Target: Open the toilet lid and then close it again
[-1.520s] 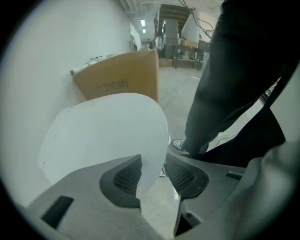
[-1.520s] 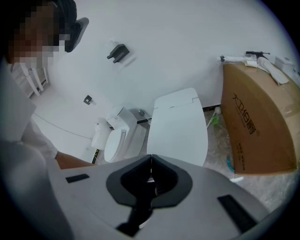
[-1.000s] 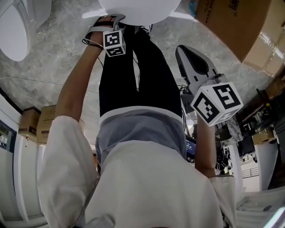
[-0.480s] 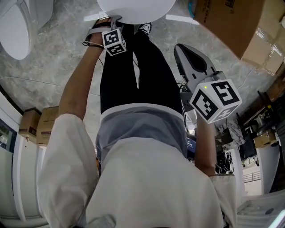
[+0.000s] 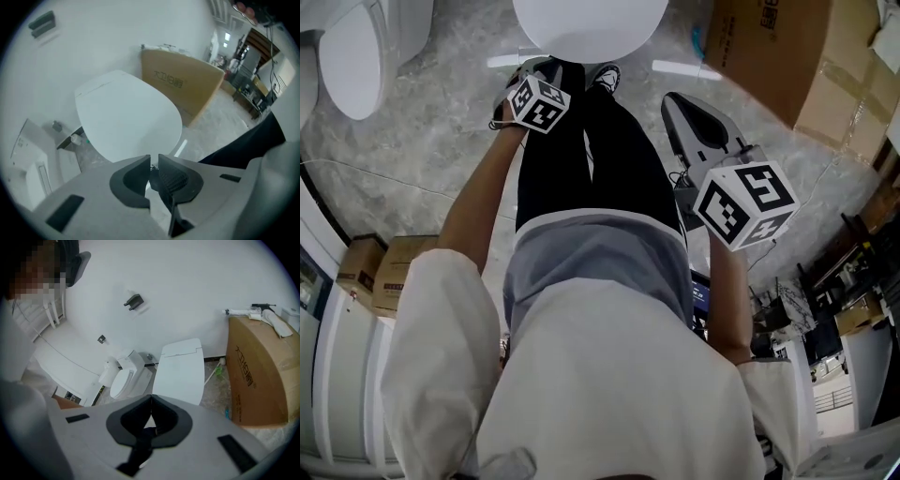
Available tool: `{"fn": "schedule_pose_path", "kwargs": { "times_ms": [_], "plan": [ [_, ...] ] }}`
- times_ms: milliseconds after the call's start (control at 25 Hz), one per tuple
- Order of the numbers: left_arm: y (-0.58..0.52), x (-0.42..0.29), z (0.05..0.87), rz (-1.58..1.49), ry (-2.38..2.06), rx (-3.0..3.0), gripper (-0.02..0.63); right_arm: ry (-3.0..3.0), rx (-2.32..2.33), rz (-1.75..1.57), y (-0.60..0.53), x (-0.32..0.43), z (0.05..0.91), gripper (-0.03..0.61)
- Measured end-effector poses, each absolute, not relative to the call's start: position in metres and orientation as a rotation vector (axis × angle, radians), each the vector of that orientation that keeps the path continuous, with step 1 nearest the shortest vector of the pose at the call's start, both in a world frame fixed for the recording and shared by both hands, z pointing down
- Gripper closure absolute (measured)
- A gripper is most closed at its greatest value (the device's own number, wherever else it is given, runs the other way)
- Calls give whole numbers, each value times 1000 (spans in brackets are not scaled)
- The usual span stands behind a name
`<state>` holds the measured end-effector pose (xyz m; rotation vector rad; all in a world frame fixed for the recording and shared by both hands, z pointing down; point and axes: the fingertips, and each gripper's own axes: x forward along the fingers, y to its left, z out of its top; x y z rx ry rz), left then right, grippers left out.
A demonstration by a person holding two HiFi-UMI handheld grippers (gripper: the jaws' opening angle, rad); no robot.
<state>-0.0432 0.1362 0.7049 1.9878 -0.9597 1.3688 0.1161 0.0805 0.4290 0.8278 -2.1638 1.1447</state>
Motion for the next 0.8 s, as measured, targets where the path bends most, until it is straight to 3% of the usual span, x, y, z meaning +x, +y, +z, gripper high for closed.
{"fn": "schedule_pose_path", "kwargs": {
  "times_ms": [280, 800],
  "plan": [
    [118, -32, 611, 999, -1176, 1900, 584, -2238, 854, 1100, 75, 126, 399, 568],
    [83, -35, 432, 614, -1360, 1999, 604, -2380, 907, 926, 62, 135, 321, 568]
  ]
}}
